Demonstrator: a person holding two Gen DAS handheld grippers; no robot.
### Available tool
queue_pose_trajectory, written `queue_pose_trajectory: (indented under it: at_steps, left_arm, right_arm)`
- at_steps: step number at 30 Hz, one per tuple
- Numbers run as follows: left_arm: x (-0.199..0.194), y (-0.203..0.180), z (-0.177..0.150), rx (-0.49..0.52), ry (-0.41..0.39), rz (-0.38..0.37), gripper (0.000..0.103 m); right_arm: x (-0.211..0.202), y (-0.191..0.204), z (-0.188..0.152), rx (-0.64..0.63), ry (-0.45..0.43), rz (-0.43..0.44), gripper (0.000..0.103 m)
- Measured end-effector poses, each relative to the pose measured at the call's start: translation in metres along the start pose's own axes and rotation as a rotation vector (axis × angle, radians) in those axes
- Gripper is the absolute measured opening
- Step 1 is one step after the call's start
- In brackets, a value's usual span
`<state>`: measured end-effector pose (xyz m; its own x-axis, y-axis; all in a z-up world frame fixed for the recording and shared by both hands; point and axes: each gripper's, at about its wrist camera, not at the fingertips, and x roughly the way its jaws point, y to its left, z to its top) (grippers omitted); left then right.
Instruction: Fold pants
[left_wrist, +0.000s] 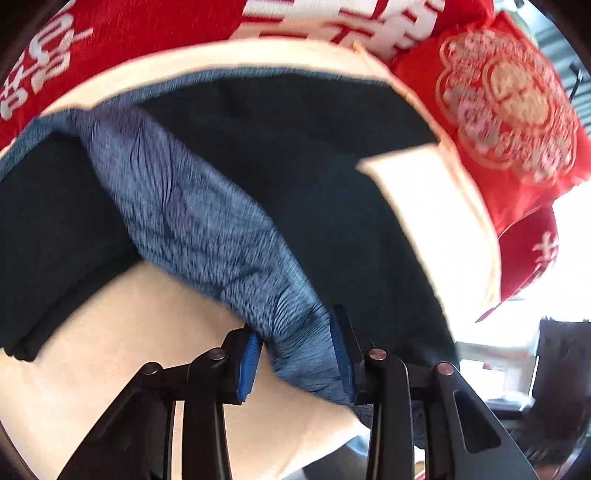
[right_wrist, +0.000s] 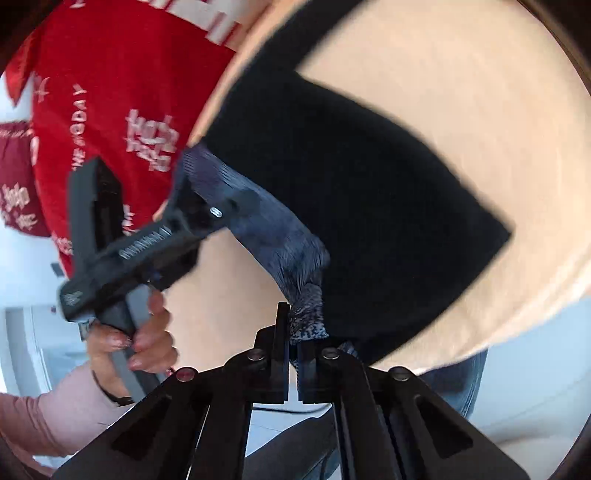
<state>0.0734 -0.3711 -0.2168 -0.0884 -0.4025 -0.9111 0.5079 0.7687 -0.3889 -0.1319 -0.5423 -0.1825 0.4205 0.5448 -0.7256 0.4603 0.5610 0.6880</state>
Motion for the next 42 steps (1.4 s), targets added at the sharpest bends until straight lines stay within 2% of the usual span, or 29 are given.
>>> queue_pose_trajectory:
  at_steps: [4, 7, 10, 11, 12, 13, 14, 17, 20, 23, 24, 26, 27, 28, 29, 32, 33, 35, 36, 38, 42]
  left_arm:
    - [-0.02, -0.021, 0.041, -0.022, -0.081, -0.011, 0.038]
    - [-0.033, -0.031, 0.09, -0.035, -0.15, -0.015, 0.038]
    - [-0.037, -0.037, 0.141, -0.02, -0.221, 0.056, 0.038]
    - [-0.038, -0.034, 0.153, -0.015, -0.232, 0.079, 0.043]
    - [-0.038, -0.033, 0.164, -0.013, -0.241, 0.108, 0.051]
    - [-0.038, -0.033, 0.174, -0.013, -0.255, 0.142, 0.066]
    - [-0.038, -0.031, 0.181, -0.015, -0.275, 0.181, 0.071]
    - [-0.035, -0.017, 0.188, -0.029, -0.257, 0.242, 0.071]
    - [-0.025, 0.002, 0.178, -0.066, -0.206, 0.306, 0.071]
    - [-0.012, 0.021, 0.157, -0.08, -0.138, 0.382, 0.071]
    - [-0.006, 0.027, 0.151, -0.084, -0.114, 0.404, 0.071]
    - [0.007, 0.037, 0.139, -0.085, -0.081, 0.44, 0.071]
    - [0.017, 0.043, 0.134, -0.087, -0.056, 0.462, 0.071]
    - [0.024, 0.046, 0.131, -0.091, -0.034, 0.472, 0.071]
    - [0.033, 0.052, 0.127, -0.099, -0.009, 0.481, 0.071]
    - [0.035, 0.057, 0.123, -0.126, -0.029, 0.485, 0.076]
    - [0.034, 0.056, 0.124, -0.134, -0.023, 0.484, 0.076]
    - [0.025, 0.052, 0.13, -0.136, -0.05, 0.467, 0.076]
    - [0.021, 0.049, 0.133, -0.131, -0.069, 0.458, 0.076]
    - [0.02, 0.042, 0.145, -0.108, -0.098, 0.454, 0.076]
    - [0.039, 0.043, 0.17, -0.11, -0.103, 0.479, 0.076]
  right_arm:
    - [-0.044, 0.029, 0.074, -0.101, -0.037, 0.017, 0.003]
    - [-0.068, 0.045, 0.139, -0.167, -0.072, 0.018, 0.003]
    - [-0.08, 0.051, 0.206, -0.209, -0.101, -0.002, 0.003]
    - [-0.083, 0.05, 0.23, -0.219, -0.11, -0.015, 0.003]
    - [-0.081, 0.049, 0.255, -0.226, -0.115, -0.039, 0.003]
    - [-0.077, 0.047, 0.273, -0.227, -0.114, -0.056, 0.003]
    - [-0.075, 0.041, 0.292, -0.228, -0.108, -0.077, 0.004]
    - [-0.049, 0.041, 0.339, -0.25, -0.091, -0.194, 0.006]
    - [-0.04, 0.037, 0.359, -0.312, -0.078, -0.335, 0.007]
    - [-0.044, 0.041, 0.359, -0.347, -0.09, -0.334, 0.012]
    - [-0.046, 0.041, 0.356, -0.364, -0.089, -0.343, 0.018]
    - [-0.047, 0.04, 0.353, -0.396, -0.092, -0.35, 0.046]
    - [-0.044, 0.039, 0.353, -0.403, -0.082, -0.347, 0.085]
    - [-0.042, 0.036, 0.354, -0.399, -0.067, -0.355, 0.095]
    - [-0.042, 0.033, 0.355, -0.388, -0.066, -0.369, 0.095]
    - [-0.053, 0.023, 0.354, -0.311, -0.068, -0.359, 0.094]
    - [-0.06, 0.019, 0.351, -0.269, -0.083, -0.354, 0.091]
    - [-0.073, 0.01, 0.337, -0.21, -0.109, -0.308, 0.07]
    - [-0.075, 0.007, 0.33, -0.199, -0.112, -0.298, 0.05]
    - [-0.07, 0.007, 0.322, -0.233, -0.098, -0.336, 0.036]
    - [-0.027, 0.011, 0.335, -0.339, -0.054, -0.436, 0.036]
